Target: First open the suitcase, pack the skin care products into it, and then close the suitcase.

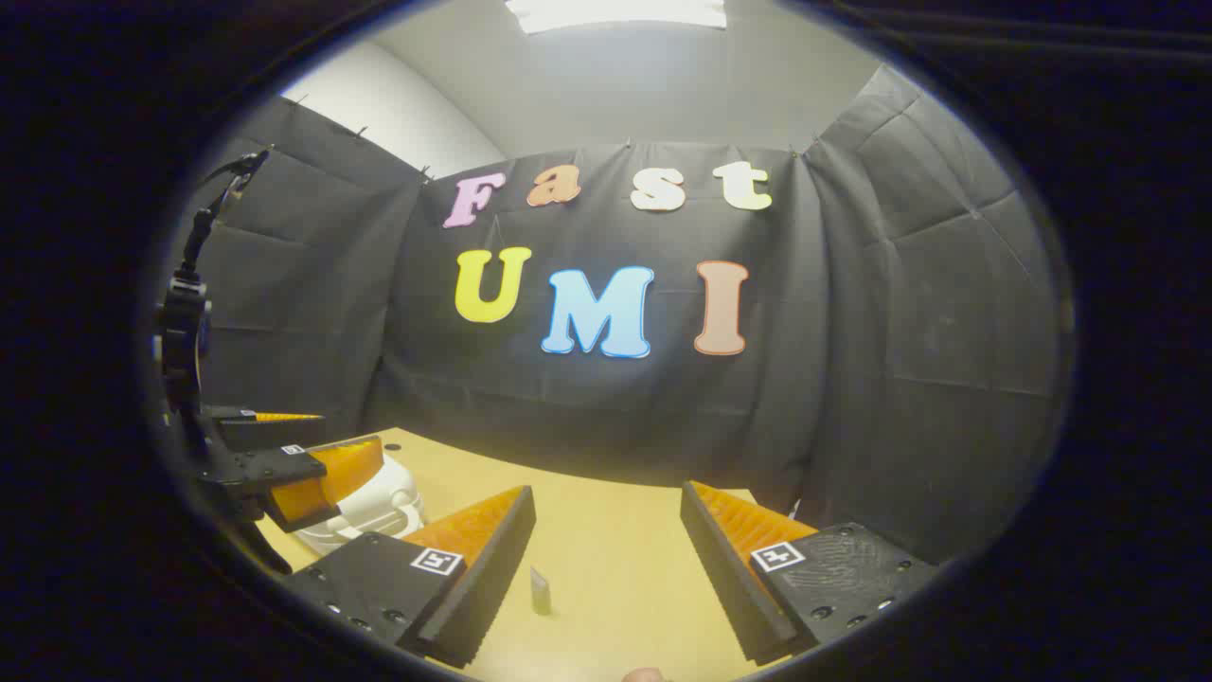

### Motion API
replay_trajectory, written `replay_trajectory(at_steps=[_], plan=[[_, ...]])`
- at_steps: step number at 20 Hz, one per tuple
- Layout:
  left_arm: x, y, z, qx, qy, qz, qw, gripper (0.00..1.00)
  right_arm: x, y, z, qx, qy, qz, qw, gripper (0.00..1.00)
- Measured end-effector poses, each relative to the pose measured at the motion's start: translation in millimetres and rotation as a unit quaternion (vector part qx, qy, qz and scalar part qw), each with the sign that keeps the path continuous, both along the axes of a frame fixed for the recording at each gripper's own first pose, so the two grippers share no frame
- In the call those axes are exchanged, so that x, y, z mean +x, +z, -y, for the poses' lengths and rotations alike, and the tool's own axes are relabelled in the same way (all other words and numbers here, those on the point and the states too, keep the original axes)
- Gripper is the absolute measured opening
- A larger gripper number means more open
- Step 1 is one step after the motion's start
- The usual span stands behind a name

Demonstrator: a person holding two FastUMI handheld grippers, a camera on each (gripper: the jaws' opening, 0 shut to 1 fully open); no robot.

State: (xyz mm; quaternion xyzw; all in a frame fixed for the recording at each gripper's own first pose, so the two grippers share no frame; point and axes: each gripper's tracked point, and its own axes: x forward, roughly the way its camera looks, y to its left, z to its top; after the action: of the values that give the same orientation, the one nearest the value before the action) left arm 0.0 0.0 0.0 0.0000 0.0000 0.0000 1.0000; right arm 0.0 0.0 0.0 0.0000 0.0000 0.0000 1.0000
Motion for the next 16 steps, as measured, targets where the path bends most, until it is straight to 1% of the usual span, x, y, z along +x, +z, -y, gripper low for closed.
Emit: replay_trajectory(at_steps=[1, 3, 7, 10, 12, 16], plan=[[2.5, 0.1, -1.1, 0.009, -0.004, -0.001, 1.000, 0.96, 2.1, -1.4, 2.0, -0.005, -0.010, -0.002, 1.000, 0.94], [2.6, 3.5, -0.7, 0.018, -0.019, 0.006, 1.000, 0.96, 5.2, 2.7, -5.6, -0.019, -0.013, -0.001, 1.000, 0.94], [6.6, 4.8, 7.0, 0.008, -0.045, 0.004, 0.999, 0.96, 10.7, 8.7, -16.9, -0.035, -0.028, 0.000, 0.999, 0.94], [3.2, -1.0, 9.3, 0.002, -0.059, -0.011, 0.998, 0.96, 11.6, 4.4, -35.2, -0.020, -0.024, -0.012, 0.999, 0.94], [0.5, -4.7, 13.8, -0.007, -0.071, -0.024, 0.997, 0.96, 13.0, -2.1, -39.9, -0.008, -0.025, -0.026, 0.999, 0.94], [0.6, -4.4, 14.8, -0.014, -0.076, -0.026, 0.997, 0.96, 12.6, -5.7, -39.8, 0.013, -0.043, -0.040, 0.998, 0.94]])
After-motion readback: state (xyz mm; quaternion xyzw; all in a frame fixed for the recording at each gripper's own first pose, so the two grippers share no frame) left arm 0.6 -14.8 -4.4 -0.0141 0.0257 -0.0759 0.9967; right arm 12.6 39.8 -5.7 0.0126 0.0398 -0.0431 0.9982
